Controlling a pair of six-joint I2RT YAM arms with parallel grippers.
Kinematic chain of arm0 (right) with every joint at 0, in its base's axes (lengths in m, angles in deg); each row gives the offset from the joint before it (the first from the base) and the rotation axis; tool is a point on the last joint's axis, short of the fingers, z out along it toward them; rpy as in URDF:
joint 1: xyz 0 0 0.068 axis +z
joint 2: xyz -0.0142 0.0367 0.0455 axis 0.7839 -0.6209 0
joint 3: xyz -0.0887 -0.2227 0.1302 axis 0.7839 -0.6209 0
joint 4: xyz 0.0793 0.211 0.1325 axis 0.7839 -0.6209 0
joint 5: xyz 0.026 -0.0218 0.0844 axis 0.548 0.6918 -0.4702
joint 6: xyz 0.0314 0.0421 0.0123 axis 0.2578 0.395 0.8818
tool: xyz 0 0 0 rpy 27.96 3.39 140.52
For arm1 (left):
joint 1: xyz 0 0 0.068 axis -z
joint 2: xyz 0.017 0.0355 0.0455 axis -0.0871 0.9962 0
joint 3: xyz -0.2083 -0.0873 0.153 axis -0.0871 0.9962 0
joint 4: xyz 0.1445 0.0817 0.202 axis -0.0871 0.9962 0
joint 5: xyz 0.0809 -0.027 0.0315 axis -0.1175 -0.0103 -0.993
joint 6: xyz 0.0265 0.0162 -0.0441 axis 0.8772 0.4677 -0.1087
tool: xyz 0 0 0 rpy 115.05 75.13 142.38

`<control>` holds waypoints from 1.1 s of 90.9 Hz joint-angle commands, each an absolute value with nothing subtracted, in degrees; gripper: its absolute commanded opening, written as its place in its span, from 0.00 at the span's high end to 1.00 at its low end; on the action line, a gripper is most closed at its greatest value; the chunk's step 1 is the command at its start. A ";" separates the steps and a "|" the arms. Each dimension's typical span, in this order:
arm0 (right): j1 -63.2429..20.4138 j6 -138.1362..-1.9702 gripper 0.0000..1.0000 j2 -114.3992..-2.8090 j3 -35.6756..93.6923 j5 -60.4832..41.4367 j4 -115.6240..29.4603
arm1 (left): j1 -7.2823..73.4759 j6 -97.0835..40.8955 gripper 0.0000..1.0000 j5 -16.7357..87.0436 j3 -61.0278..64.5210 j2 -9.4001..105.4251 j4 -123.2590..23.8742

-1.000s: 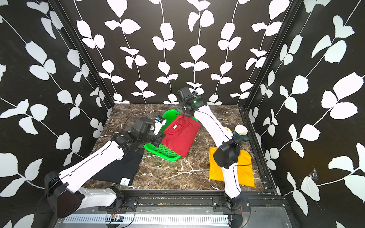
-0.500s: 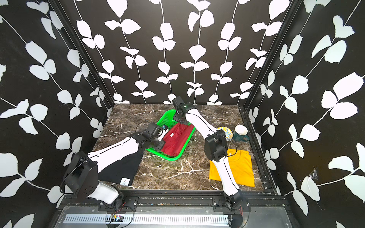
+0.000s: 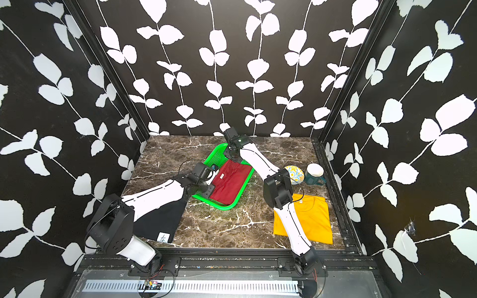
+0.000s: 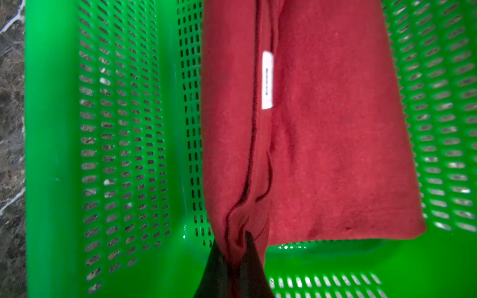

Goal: Put the folded t-shirts into the basket
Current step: Place the T-shirt in the bin, then pick up the T-shirt from the center of the board.

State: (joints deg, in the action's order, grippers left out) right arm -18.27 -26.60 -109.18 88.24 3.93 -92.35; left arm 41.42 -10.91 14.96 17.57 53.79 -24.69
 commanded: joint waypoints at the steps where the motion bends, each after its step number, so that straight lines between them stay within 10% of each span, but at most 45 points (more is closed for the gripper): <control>1: -18.48 -26.33 0.62 -109.18 90.07 2.71 -88.60 | 41.03 -11.21 0.68 12.84 19.14 51.07 -22.48; 24: -18.48 -28.99 0.49 -102.47 84.60 1.46 -86.63 | 41.03 -12.40 0.41 8.64 20.82 42.19 -24.62; 57: -18.81 -38.93 0.44 -76.89 56.97 9.42 -85.05 | 42.35 -13.86 0.40 19.82 22.81 31.77 -29.96; 100: -32.79 -39.46 0.46 -48.68 7.96 8.18 -83.35 | 67.91 -3.67 0.38 18.13 17.89 40.05 -33.29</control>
State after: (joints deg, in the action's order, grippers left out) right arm -29.46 -40.26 -52.65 16.33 9.24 -85.07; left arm 66.40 -4.79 16.51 19.37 39.04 -30.33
